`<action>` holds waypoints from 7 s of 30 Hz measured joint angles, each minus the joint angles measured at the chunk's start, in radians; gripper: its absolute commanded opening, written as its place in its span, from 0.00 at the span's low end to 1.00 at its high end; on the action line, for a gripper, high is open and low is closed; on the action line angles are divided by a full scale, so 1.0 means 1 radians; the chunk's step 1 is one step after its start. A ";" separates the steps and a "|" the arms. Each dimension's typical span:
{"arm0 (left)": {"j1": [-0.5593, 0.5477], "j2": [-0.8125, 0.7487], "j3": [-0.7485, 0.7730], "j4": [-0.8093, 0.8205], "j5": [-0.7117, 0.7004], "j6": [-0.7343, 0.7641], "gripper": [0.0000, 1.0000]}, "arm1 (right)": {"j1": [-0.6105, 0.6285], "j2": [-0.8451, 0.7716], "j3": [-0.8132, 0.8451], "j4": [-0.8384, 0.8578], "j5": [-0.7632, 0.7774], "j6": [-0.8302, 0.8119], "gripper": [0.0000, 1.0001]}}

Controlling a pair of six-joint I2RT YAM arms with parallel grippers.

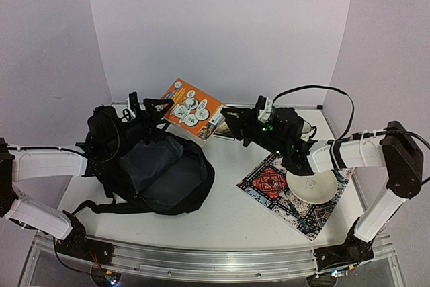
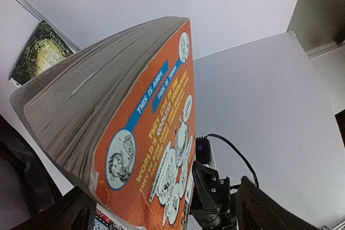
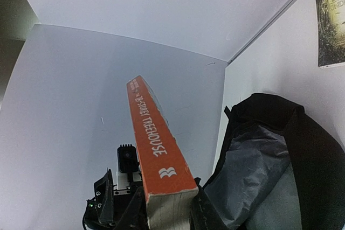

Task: Pack the student bag
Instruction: Pass from the right arm to the left, then pass from the left arm to the right, then pick up the largest pocket of the bag from the student bag, then place the book in the largest pocket of the bag.

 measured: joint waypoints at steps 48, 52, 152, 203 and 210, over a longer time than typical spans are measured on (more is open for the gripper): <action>-0.025 0.110 -0.036 0.199 -0.088 -0.192 0.20 | 0.021 0.003 0.013 0.001 -0.014 0.013 0.02; -0.026 0.091 -0.053 0.227 -0.090 -0.191 0.00 | 0.022 0.003 0.007 0.008 -0.018 0.016 0.26; -0.247 0.497 0.459 -1.334 -0.789 0.901 0.29 | 0.006 -0.269 -0.285 -0.161 -0.007 -0.170 0.00; -0.244 0.286 0.700 -1.495 -0.750 0.641 0.00 | 0.213 0.163 0.093 -0.285 -0.147 -0.092 0.00; -0.237 0.269 0.709 -1.488 -0.681 0.640 0.00 | 0.224 0.183 0.103 -0.283 -0.117 -0.084 0.00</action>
